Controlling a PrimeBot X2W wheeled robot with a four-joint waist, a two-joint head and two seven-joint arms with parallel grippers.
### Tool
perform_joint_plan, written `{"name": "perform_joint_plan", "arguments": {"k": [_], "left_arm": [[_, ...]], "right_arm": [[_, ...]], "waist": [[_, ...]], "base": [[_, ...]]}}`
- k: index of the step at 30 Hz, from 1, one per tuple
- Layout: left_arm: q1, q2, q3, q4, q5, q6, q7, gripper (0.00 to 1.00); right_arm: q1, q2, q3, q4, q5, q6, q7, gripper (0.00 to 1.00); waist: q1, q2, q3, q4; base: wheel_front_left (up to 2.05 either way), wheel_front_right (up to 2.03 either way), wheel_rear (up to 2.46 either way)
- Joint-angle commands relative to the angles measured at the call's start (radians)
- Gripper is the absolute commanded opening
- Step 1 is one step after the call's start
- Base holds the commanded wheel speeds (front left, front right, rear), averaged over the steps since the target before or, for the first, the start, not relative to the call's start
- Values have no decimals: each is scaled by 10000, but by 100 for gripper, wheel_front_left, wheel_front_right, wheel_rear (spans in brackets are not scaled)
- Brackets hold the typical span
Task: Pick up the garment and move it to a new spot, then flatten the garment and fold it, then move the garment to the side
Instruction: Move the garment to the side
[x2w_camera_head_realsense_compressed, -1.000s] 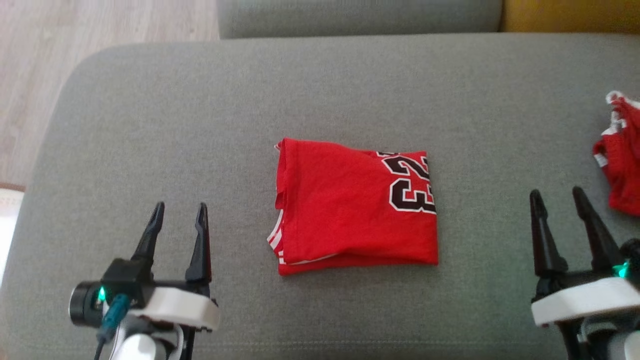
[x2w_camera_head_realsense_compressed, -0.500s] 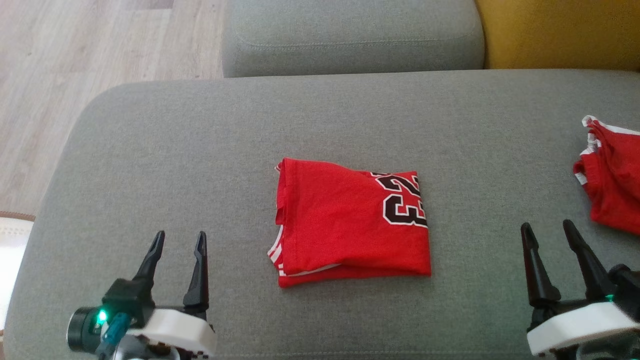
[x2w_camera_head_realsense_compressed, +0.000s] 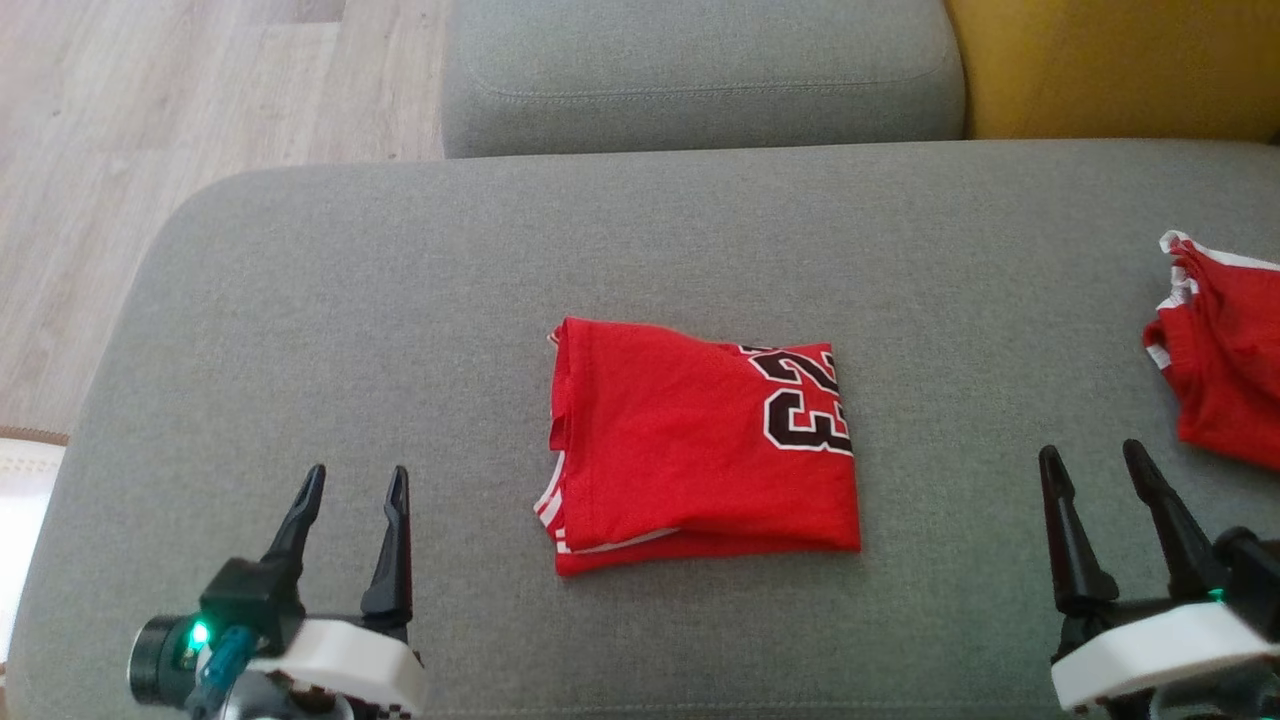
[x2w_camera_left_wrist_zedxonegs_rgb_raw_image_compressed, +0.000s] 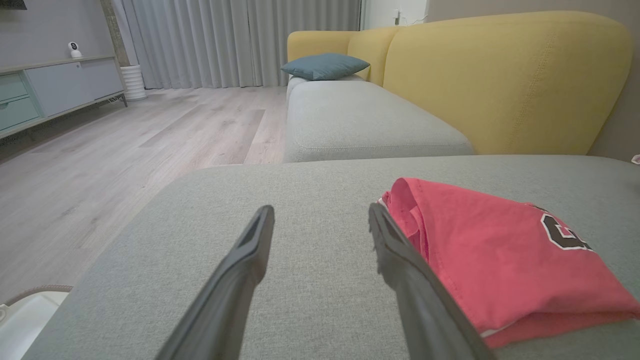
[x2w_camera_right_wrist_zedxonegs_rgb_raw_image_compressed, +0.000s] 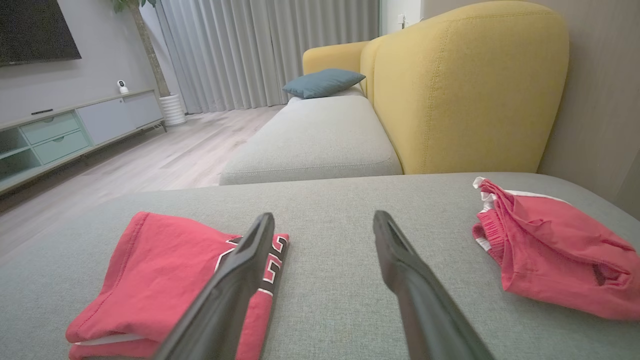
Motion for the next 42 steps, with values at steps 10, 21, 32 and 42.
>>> {"name": "perform_joint_plan", "arguments": {"k": [10, 21, 32, 42], "left_arm": [[-636, 161, 262, -283, -97, 99, -121, 100], [-1551, 97, -17, -415, 210, 84, -288, 100], [-2851, -331, -328, -298, 425, -47, -691, 100], [-3098, -465, -265, -244, 521, -52, -799, 100]], "right_arm": [[-269, -174, 129, -399, -23, 65, 74, 100], [-1146, -423, 401, 376, 309, 65, 305, 100], [-3007, -801, 1212, 3000, 856, 65, 618, 100], [-3720, -653, 1890, 4464, 1394, 65, 1153, 69]], "waist": [[0, -1, 82, 47], [0, -1, 1113, 478], [0, -1, 2574, 1331], [0, -1, 2854, 1543]], "base": [[0, 0, 0], [0, 0, 0], [0, 0, 0], [0, 0, 0]]}}
